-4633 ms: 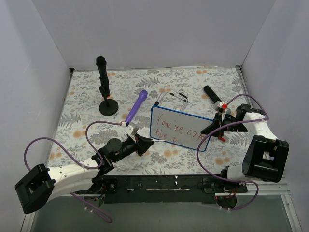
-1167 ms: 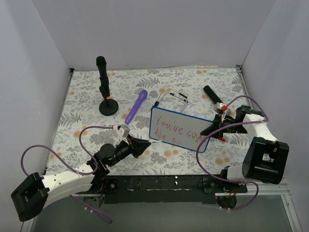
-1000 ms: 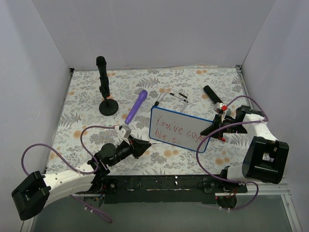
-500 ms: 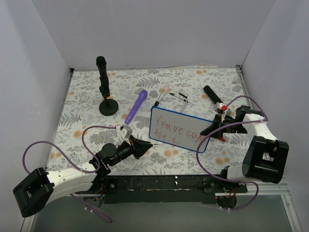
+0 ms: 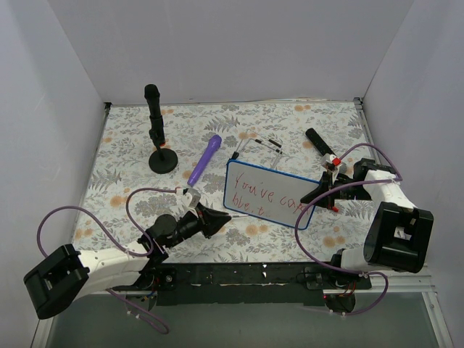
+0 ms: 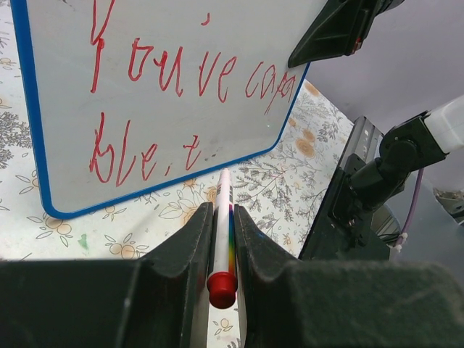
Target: Write a sentence on the whiteboard
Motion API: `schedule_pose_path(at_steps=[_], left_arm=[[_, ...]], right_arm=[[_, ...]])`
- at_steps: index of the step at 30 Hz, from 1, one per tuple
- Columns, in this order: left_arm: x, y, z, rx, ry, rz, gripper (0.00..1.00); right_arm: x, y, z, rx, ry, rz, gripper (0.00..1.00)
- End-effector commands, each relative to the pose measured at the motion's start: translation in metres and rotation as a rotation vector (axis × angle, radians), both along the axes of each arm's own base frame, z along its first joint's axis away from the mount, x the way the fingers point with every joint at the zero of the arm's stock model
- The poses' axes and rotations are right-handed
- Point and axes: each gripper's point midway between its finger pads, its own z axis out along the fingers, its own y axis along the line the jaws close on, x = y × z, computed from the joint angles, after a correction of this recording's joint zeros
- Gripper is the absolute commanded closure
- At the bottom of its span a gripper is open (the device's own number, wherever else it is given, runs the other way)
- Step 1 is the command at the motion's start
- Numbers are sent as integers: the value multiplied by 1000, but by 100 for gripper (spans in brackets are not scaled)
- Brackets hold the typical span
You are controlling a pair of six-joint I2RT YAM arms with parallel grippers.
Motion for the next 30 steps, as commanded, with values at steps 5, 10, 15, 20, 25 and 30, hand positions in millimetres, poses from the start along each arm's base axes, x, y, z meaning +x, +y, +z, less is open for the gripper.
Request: schedule_pose_path(at_steps=[5,10,15,20,25,30], left_arm=[[-1,-2,-6,11,-17,-19,100],[0,-4,-5,10,-20,-24,100],[0,-4,-2,0,-28,-24,100],[-1,-3,3,-9,-39,-25,100],[-4,5,12,-67,-27,-1,100],[0,12,10,-76,10,18,100]], right_arm=[[-3,-4,-10,-72,2,27,99],[-2,-4,-11,-73,11,25,99],[-1,-4,-12,-77,4,25,99],[-2,-4,-12,-81,5,28,99],[-2,-4,-13,-81,5,28,99],[-2,-4,-12,-83,-4,27,99]])
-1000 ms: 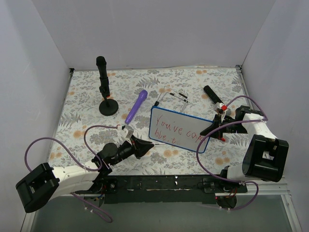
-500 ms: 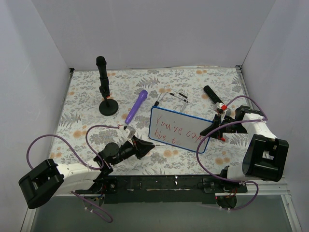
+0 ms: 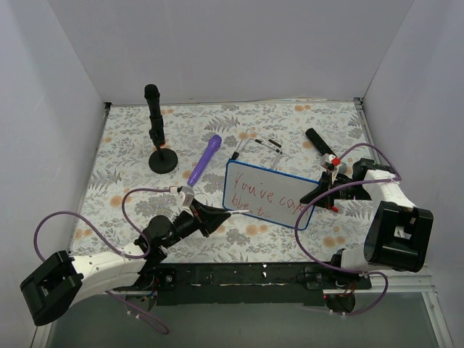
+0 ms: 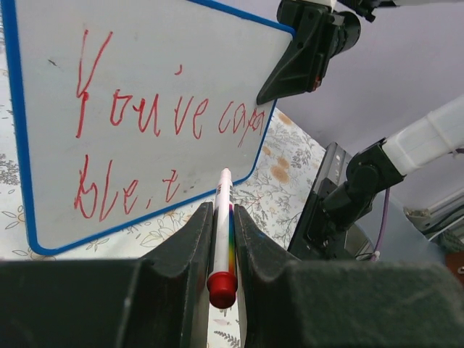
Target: Write a sentence on the whiteboard
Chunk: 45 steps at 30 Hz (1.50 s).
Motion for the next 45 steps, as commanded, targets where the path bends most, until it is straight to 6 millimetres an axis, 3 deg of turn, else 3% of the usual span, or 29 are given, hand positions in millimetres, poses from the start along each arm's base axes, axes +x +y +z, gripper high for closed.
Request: schedule_pose_path(at_steps=[1,5,14,22,31,45], left_arm=[[2,13,-14,-2,51,34,100],[7,22,-7,-40,66,52,100],[4,23,-15,-14,94,41,100],[15,34,-17,-4,112,113,100],[5,15,-31,97,94,-21,100],[-4,1,-34,109,59,-122,100]], right_arm=[[-1,-6,-11,-86,-10,22,99],[-2,-6,-11,-86,-11,22,99],[-2,-6,-11,-88,-11,23,99],[-2,-5,-10,-88,-18,26,99],[-3,-4,-9,-88,-19,31,99],[-3,-5,-11,-89,-10,28,99]])
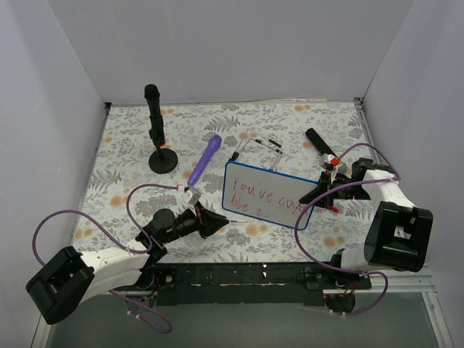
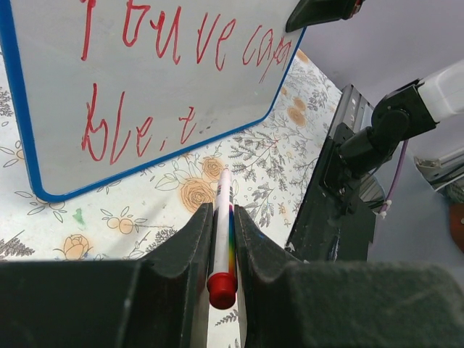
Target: Write a sentence on the whiteboard
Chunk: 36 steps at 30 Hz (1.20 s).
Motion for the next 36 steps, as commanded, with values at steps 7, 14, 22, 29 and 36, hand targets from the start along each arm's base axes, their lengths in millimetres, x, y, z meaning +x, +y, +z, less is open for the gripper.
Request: schedule_pose_path(at_steps=[7,14,22,29,36], left_arm=[[2,-9,16,-30,-55,-31,100],[6,-6,21,-43,-67,-6,100],[3,-8,23,-50,-62,-24,100],[1,-9,22,-53,-66,-34,100],[-1,-11,16,-50,-52,-44,100]], right_arm=[[-3,-6,-11,-89,-7,19,99],[-2,-7,-11,-89,-10,17,99],[-3,-6,-10,-90,-13,18,99],[-3,-6,-11,-89,-9,18,99],[-3,-6,-10,-90,-13,19,99]])
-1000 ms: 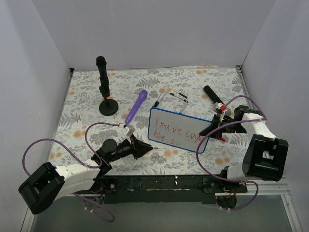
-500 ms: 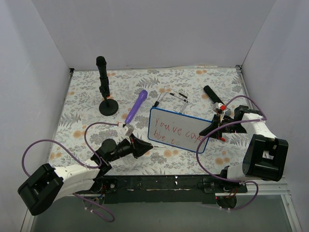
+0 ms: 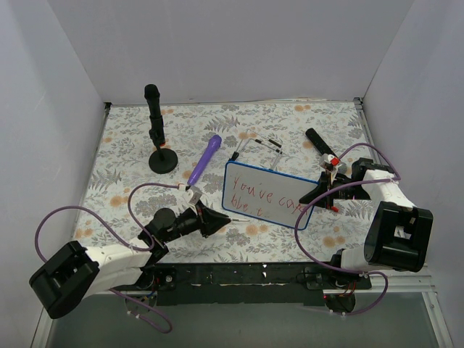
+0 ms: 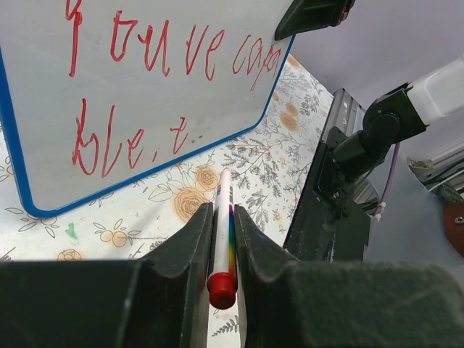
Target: Write a sentence on the whiteboard
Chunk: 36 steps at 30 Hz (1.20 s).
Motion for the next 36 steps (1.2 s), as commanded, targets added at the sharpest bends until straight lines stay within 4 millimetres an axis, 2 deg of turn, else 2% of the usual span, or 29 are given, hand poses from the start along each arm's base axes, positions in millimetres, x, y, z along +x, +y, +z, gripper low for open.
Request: schedule_pose_path(at_steps=[1,10,23,36], left_arm=[[-1,-5,11,-28,-36,-19,100],[-4,-11,7,-17,-30,-36,100],[-4,-18,10,-22,-58,-40,100],[6,-28,7,2,-84,-13,100]], right_arm=[[-3,-7,-10,-90,-14,19,99],[-4,-6,-10,-91,-14,21,99],[-4,-6,-10,-90,-16,20,99],[-4,-6,-10,-90,-17,20,99]])
